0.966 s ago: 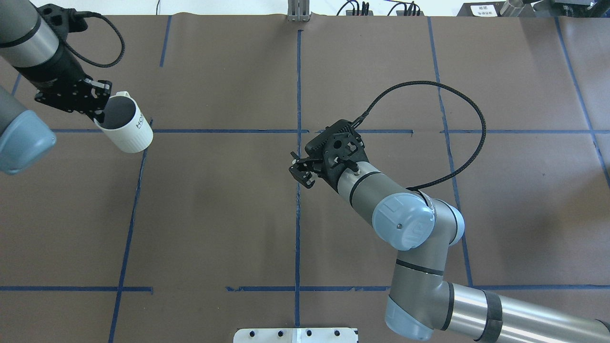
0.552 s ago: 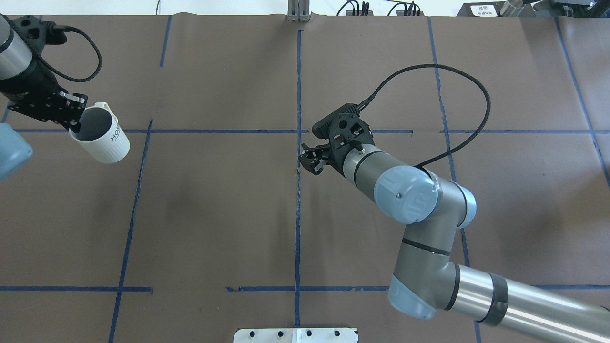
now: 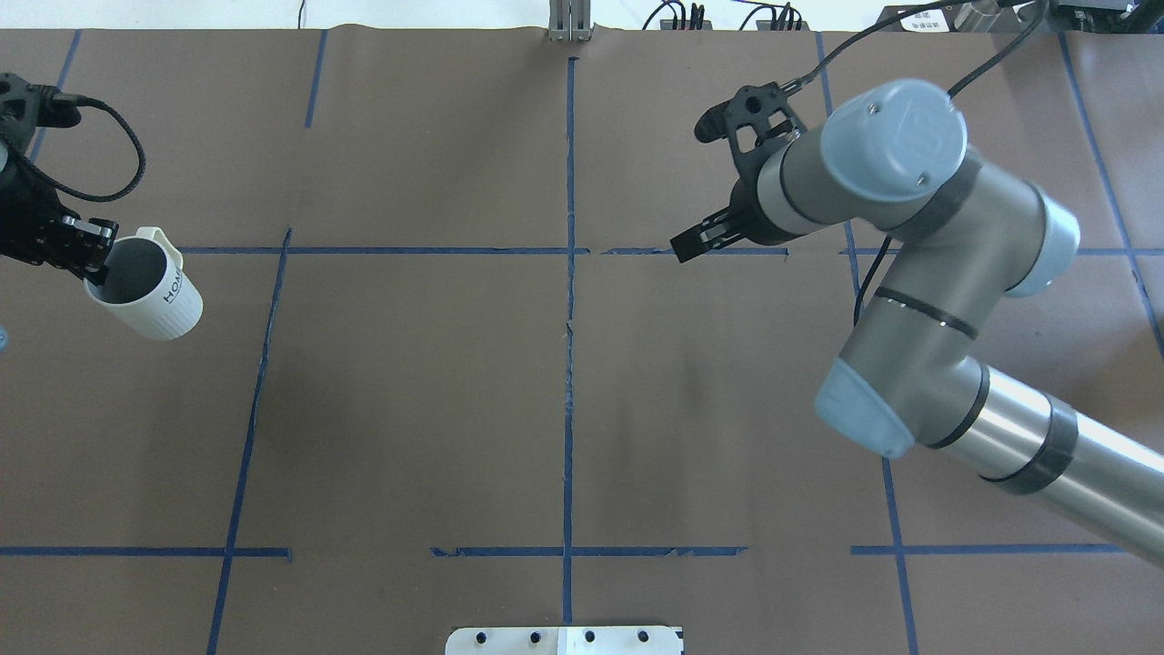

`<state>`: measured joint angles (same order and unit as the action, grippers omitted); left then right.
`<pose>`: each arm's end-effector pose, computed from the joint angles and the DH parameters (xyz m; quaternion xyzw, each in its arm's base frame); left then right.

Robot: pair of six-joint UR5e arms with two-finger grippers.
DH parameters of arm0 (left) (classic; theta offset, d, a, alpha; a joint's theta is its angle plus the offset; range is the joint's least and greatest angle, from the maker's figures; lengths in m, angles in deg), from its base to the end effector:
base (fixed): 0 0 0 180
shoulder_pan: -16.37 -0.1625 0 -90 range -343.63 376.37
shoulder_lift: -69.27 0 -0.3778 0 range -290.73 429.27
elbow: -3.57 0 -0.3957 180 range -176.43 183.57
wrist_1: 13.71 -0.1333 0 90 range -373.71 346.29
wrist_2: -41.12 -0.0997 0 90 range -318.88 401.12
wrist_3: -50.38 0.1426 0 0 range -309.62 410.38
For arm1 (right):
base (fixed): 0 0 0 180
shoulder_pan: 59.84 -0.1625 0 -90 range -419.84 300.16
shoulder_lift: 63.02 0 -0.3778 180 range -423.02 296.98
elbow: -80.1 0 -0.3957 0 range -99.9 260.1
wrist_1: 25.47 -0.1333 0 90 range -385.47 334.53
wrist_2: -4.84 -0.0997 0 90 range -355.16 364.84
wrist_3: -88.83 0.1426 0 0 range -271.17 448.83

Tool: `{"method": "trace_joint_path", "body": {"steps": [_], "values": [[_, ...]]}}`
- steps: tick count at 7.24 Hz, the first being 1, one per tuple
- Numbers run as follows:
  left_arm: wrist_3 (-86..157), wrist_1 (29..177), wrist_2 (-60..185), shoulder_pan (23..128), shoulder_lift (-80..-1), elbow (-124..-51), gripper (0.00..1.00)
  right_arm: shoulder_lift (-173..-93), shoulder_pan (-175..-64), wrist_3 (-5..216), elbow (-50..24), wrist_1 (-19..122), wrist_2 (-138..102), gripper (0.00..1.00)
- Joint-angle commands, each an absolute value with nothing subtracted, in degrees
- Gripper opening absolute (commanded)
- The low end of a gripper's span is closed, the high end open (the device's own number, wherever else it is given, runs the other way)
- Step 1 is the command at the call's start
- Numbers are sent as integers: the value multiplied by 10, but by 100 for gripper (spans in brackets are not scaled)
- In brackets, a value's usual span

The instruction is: Left arm hands cup to right arm to dump lemon

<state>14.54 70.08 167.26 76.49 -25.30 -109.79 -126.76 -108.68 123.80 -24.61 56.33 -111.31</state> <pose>0.2139 -0.4710 0.4238 -0.0148 0.3531 0.0098 0.9354 -0.3603 -0.5192 0.2501 0.1922 -0.4118 -0.1418 0.8794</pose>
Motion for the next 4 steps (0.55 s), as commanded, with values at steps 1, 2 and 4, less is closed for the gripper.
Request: {"method": "trace_joint_path", "body": {"steps": [1, 2, 4], "values": [[158, 792, 1673, 766, -207, -1060, 0, -1321, -1182, 1105, -247, 571, -1211, 100], [171, 822, 1673, 765, -195, -1034, 0, -1354, -1224, 1075, -248, 571, -1240, 100], [169, 916, 1675, 765, -182, -979, 0, -1408, -1308, 1004, -253, 573, -1302, 100]]}}
